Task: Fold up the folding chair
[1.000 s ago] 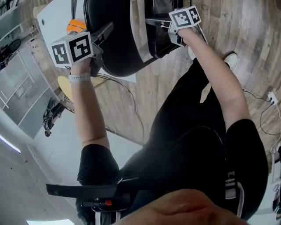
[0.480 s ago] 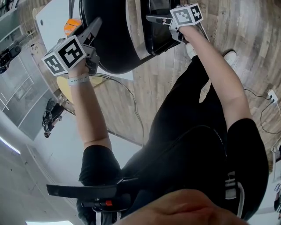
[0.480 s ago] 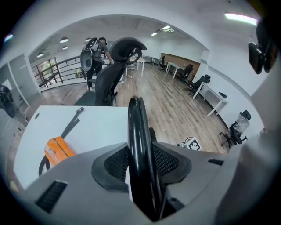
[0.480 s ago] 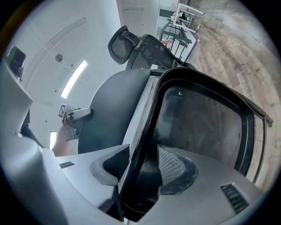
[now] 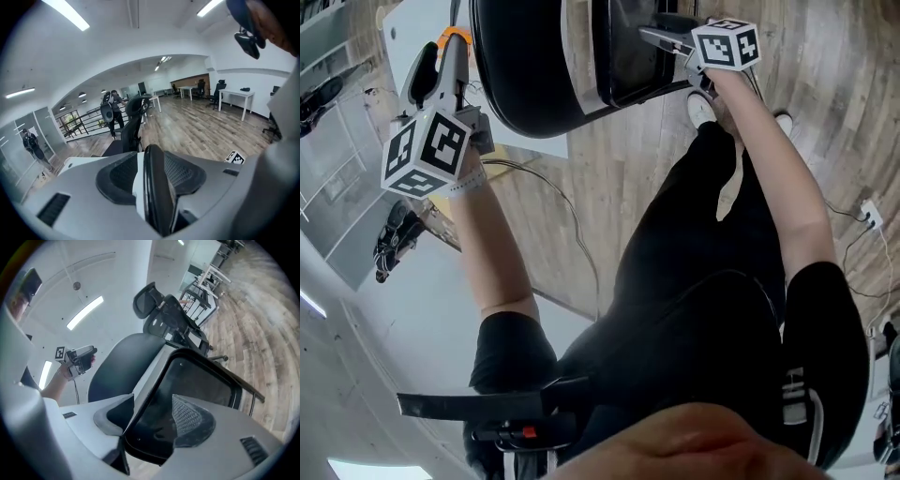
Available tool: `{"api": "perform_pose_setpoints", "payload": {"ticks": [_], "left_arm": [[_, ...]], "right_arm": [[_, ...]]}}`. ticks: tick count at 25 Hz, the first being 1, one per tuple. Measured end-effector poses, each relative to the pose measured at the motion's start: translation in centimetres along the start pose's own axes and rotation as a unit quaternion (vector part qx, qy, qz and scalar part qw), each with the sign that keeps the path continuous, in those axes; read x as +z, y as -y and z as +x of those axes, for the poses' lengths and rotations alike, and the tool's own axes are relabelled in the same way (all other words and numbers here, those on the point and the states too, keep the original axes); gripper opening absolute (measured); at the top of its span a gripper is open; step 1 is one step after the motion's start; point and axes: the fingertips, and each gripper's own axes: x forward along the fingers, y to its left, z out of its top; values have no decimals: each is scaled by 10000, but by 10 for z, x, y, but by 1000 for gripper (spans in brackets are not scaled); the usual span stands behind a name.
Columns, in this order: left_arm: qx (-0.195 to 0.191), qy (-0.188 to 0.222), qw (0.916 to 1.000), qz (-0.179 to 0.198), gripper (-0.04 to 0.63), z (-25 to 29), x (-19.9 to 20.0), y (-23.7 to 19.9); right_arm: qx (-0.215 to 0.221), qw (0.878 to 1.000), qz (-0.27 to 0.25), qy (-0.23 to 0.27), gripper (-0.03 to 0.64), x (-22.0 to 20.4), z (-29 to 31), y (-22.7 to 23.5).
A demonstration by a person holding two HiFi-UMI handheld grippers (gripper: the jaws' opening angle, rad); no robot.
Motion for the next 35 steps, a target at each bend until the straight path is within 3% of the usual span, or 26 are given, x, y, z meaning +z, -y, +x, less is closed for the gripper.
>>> {"api": "perform_pose_setpoints", "payload": {"ticks": [6, 8, 11, 16, 19, 24, 28, 30, 35], "left_arm": [[-608, 695, 9957, 10, 175, -56, 12, 80], [-807, 931, 9924, 6, 175, -75, 19, 106], [-1045, 1302, 9855, -304, 175, -111, 28, 146], [-1585, 1665, 9711, -641, 170, -170, 40, 208], [-1924, 1868, 9601, -792, 151, -198, 45, 240], [-2377, 2014, 9435, -1130, 95, -234, 42, 280], [-2508, 2099, 9390, -1063, 9, -251, 40, 299], [-2560, 2140, 9368, -1050, 5, -258, 43, 300], [-2585, 2371, 9289, -1190, 5, -267, 57, 281]], "right_arm": [[-138, 9844, -1693, 448, 233, 37, -91, -69], [-169, 9740, -2163, 649, 232, 58, -121, -104], [-186, 9542, -2862, 848, 232, 93, -166, -164], [61, 9232, -3691, 1064, 232, 119, -229, -275], [176, 9144, -3921, 992, 230, 109, -260, -322], [332, 9123, -4024, 681, 174, 73, -292, -371], [329, 9166, -3891, 854, 64, 69, -305, -400], [335, 9137, -3960, 849, 20, 68, -303, -412], [433, 9015, -4247, 706, 11, 76, -294, -441]]}}
